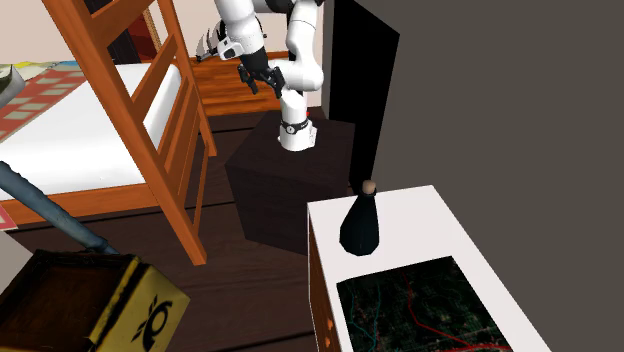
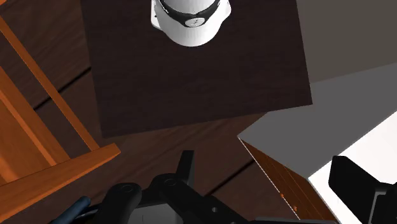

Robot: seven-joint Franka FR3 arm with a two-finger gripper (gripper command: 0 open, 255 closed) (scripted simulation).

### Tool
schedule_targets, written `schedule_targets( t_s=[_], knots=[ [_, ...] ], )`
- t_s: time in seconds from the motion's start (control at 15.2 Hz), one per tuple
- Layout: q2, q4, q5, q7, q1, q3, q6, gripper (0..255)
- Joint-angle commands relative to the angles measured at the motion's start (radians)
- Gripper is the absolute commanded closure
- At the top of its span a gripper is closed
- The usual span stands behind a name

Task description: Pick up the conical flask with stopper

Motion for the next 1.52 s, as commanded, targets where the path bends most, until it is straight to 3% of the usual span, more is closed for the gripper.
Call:
schedule_targets(
  t_s=[0.0,0.4,0.79,1.12,1.45],
  knots=[
    [0.000,0.000,0.000,0.000,0.000,0.000,0.000,0],
    [0.117,0.057,0.070,0.135,0.050,0.132,0.103,0],
    [0.273,0.159,0.095,0.271,0.084,0.256,0.196,0],
    [0.427,0.277,0.073,0.392,0.101,0.352,0.258,0],
    [0.604,0.427,0.005,0.525,0.121,0.437,0.295,0]
  ],
)
